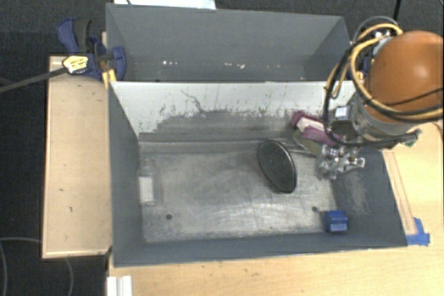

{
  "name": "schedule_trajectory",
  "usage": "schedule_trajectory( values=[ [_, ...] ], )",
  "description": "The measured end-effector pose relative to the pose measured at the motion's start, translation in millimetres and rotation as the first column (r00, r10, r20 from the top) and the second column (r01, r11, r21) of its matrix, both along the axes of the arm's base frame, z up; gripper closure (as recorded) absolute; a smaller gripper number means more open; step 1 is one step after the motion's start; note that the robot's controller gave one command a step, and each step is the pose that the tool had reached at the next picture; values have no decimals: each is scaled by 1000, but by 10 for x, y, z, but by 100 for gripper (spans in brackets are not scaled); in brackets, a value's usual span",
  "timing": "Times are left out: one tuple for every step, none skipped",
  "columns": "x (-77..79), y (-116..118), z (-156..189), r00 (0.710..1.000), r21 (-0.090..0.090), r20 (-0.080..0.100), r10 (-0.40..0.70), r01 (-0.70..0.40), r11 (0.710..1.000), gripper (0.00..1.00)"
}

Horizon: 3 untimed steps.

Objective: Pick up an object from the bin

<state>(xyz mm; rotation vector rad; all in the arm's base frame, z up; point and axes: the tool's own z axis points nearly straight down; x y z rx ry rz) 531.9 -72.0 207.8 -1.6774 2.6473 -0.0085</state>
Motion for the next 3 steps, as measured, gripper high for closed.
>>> schedule_trajectory(
  values=[
    [-13,7,-46,1000,2,-8,-4,4,1000,0],
    [416,680,-1234,994,5,-14,-110,110,994,0],
    [358,272,-1045,976,2,-9,-219,219,976,0]
  ],
)
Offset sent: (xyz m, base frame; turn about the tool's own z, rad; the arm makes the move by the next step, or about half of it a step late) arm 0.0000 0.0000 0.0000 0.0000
